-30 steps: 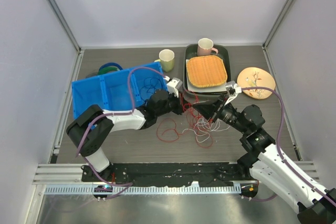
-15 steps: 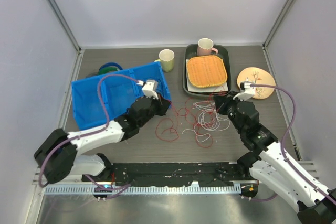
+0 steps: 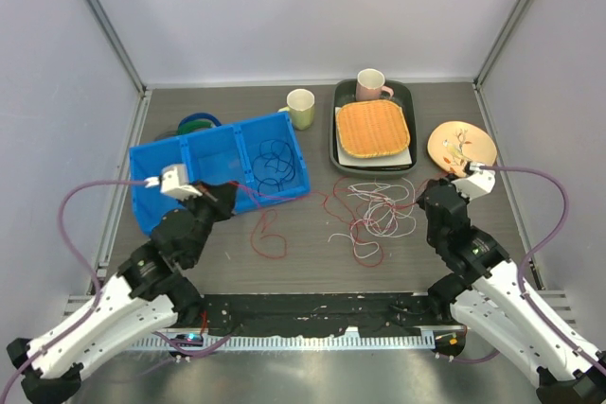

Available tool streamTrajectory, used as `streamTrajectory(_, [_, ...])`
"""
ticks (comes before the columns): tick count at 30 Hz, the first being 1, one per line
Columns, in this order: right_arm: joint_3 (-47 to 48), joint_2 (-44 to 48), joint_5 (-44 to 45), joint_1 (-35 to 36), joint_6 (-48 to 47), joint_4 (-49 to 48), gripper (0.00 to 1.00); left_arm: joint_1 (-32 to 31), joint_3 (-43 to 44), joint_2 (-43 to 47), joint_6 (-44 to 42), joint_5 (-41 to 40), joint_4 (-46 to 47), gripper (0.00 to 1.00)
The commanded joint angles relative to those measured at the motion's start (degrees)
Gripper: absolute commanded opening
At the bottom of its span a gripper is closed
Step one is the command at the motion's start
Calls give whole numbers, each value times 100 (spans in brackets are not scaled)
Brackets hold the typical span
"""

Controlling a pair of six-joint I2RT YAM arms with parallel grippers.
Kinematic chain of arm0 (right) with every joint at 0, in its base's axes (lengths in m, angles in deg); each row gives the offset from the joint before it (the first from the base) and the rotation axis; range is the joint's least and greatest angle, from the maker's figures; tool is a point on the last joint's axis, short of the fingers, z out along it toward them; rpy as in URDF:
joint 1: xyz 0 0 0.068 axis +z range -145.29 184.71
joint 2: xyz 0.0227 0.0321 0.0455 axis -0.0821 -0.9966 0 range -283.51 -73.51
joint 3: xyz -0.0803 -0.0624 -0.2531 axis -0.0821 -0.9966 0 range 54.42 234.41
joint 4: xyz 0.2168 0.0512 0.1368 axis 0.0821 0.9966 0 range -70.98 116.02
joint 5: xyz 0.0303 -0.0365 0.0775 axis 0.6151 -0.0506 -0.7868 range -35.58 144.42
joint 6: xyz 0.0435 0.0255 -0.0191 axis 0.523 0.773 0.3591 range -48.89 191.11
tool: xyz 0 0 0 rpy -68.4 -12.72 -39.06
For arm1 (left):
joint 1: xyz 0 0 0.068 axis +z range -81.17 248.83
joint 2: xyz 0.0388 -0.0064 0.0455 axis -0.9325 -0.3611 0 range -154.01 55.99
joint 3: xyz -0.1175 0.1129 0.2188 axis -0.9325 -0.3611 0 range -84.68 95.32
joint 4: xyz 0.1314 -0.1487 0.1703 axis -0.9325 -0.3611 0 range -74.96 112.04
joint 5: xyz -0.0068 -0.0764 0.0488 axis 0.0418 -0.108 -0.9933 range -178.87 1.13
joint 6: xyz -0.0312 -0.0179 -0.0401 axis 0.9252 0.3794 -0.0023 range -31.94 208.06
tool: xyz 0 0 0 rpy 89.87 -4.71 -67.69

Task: Untangle the cables

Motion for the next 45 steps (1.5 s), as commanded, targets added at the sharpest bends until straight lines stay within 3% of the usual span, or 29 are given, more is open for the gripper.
streamTrajectory(1, [297,-62,700,7,323,235,1,13,288,989,560,-1257,-1684,0])
streamTrajectory(6, [341,-142,902,7,367,392,1,13,244,1912,1015,-1871,-2195,0])
streamTrajectory(10, [376,-116,1095,-2,402,490,1,13,341,2318,1499,-2417,-2993,0])
streamTrajectory(15, [420,-212,1025,-2,306,473,1,13,298,2634,1702,-2770,-3233,0])
streamTrajectory(22, [262,-274,191,7,-55,-169,3,13,297,1916,1316,-1839,-2409,0])
streamTrajectory(24, [174,-256,-115,-2,-151,-379,7,13,253,1441,1211,-1278,-2057,0])
streamTrajectory(28, [43,-256,-433,7,-265,-661,9,13,-2,563,1114,67,-278,0])
streamTrajectory(33, [16,-519,-794,7,-292,-793,9,4,516,-1298,1122,1612,694,0])
streamTrajectory(36, [147,-818,-952,7,-397,-741,12,-4,744,-1942,1157,2552,1546,0])
streamTrajectory(40, [235,-1108,-1040,15,-397,-688,20,-197,1175,-2769,1105,2934,1821,0])
streamTrajectory(45, [306,-1346,-1120,7,-441,-662,32,-242,860,-2745,912,2540,1427,0])
